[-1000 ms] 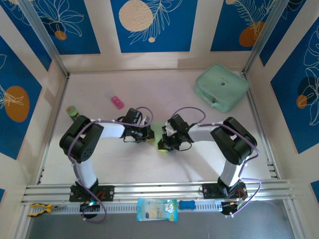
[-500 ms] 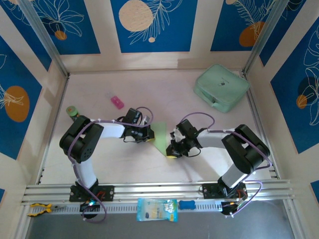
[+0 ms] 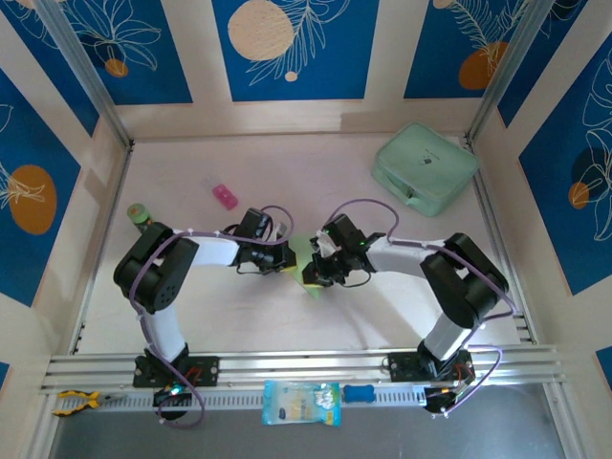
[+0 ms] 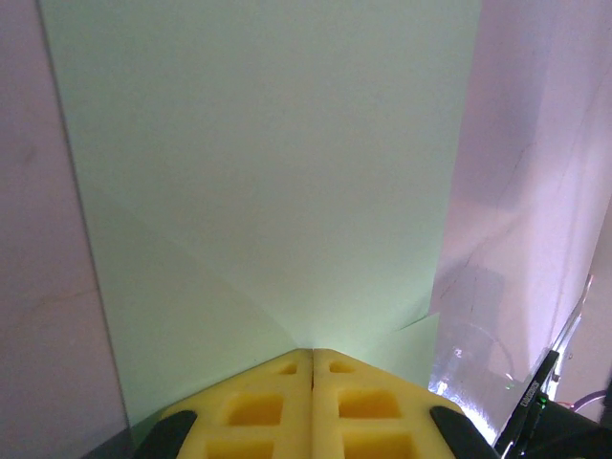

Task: Fold a paper plane with a square sheet of paper (pick it up from the middle)
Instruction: Third fold the triangle at the center of the table.

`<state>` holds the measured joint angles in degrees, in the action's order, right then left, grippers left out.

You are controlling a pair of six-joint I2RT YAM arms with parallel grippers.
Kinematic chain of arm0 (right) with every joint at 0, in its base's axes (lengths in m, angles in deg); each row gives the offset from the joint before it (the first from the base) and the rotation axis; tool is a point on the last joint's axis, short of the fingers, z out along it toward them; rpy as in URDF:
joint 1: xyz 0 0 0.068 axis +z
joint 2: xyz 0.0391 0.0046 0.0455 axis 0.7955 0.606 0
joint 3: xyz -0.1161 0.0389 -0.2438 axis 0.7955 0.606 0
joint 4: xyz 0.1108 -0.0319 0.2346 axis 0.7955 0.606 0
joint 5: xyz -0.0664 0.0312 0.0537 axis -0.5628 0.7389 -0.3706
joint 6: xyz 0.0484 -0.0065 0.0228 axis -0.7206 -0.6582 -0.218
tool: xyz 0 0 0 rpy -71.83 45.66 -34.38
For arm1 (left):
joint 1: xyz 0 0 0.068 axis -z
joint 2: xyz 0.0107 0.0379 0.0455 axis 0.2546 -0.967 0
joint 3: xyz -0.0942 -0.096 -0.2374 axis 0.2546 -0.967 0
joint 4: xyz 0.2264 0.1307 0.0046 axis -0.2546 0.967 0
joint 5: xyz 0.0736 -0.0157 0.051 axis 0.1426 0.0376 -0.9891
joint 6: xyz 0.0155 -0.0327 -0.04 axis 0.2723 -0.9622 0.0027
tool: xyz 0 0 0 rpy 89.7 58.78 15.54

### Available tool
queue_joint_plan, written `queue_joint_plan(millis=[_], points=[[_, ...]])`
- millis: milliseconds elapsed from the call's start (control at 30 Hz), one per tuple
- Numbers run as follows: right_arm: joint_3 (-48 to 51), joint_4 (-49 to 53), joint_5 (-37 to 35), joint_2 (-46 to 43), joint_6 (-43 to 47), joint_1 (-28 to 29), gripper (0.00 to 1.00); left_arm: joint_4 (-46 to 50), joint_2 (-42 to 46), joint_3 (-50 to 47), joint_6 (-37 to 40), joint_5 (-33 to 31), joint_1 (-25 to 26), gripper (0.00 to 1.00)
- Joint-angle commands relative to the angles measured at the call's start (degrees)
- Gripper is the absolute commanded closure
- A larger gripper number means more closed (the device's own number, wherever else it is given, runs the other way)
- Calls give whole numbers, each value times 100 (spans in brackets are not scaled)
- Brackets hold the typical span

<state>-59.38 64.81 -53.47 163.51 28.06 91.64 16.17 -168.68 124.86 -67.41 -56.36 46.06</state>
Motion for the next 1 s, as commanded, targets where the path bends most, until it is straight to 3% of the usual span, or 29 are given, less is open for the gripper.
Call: queue_joint_plan(millis=[0, 367, 667, 767, 967], points=[[113, 112, 95, 274, 8, 35, 90, 552, -127, -209, 45, -489, 22, 100], [1305, 251, -166, -649, -172, -102, 90, 485, -123, -240, 10, -520, 24, 100], [1113, 387, -745, -1345, -159, -151, 89, -395, 124, -772, -792, -501, 93, 100], [1028, 447, -1110, -1510, -191, -130, 84, -717, 261, -965, -1094, -614, 242, 100], [1010, 693, -2243, -2163, -381, 72, 59, -799, 508, -1085, -1334, -884, 544, 100]])
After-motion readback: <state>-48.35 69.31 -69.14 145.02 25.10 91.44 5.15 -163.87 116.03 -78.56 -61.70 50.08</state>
